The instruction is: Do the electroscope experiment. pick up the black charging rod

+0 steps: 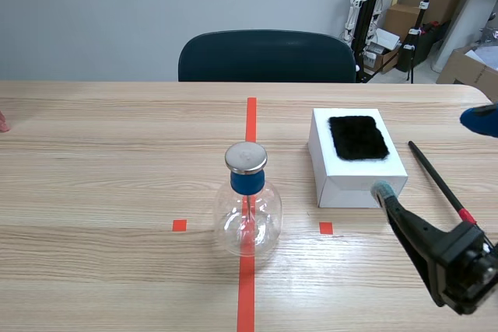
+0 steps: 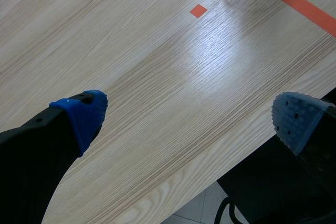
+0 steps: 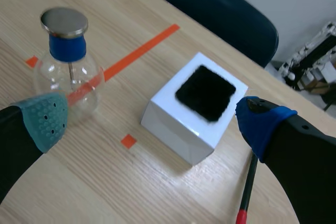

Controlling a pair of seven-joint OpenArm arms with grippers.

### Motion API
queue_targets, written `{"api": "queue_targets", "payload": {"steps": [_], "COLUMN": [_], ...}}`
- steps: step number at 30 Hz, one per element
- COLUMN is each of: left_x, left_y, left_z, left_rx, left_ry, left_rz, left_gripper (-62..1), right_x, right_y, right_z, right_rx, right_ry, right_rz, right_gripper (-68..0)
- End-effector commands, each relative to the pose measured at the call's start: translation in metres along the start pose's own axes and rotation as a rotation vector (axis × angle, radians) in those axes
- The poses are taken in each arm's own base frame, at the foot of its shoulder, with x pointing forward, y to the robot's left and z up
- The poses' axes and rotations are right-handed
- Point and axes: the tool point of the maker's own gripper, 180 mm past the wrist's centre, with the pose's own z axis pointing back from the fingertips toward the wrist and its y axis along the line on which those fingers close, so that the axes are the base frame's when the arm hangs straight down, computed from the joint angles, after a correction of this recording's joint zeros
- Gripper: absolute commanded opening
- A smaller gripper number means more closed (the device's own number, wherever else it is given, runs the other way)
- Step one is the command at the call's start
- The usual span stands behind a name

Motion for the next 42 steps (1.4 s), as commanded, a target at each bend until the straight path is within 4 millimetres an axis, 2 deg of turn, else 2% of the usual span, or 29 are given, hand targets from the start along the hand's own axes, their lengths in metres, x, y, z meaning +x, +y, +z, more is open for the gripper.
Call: {"api": "queue_targets", "payload": {"steps": [1,8,16,21,28,35,38,42], "left_x": [0.005,0.008,0.024,0.027,0.018,0.012,0.015,0.024], "left_y": [-0.001,0.000,0.003,0.018,0.035,0.055,0.051,0.046], "left_z": [-0.001,-0.002,0.005,0.012,0.023,0.019,0.013,0.004], "left_rx": [0.004,-0.014,-0.030,0.002,-0.009,-0.049,-0.122,-0.188], "left_ry": [-0.027,-0.035,-0.198,-0.334,-0.503,-0.622,-0.653,-0.711], "left_rz": [0.010,-0.008,0.001,0.017,0.106,0.177,0.189,0.184], "left_gripper": [1.4,1.4,1.4,1.4,1.4,1.4,1.4,1.4], "right_x": [0.004,-0.026,-0.045,-0.059,-0.067,-0.096,-0.098,-0.090], "right_y": [-0.003,-0.013,-0.048,-0.058,-0.070,-0.074,-0.078,-0.089], "right_z": [0.000,-0.004,-0.014,-0.012,-0.017,-0.020,-0.022,-0.027], "right_rx": [-0.006,-0.033,-0.163,-0.194,-0.191,-0.170,-0.171,-0.190], "right_ry": [-0.012,0.179,0.356,0.476,0.544,0.700,0.744,0.735], "right_rz": [0.006,-0.073,-0.229,-0.257,-0.285,-0.328,-0.331,-0.321], "right_gripper": [0.4,0.4,0.4,0.4,0.4,0.4,0.4,0.4]}}
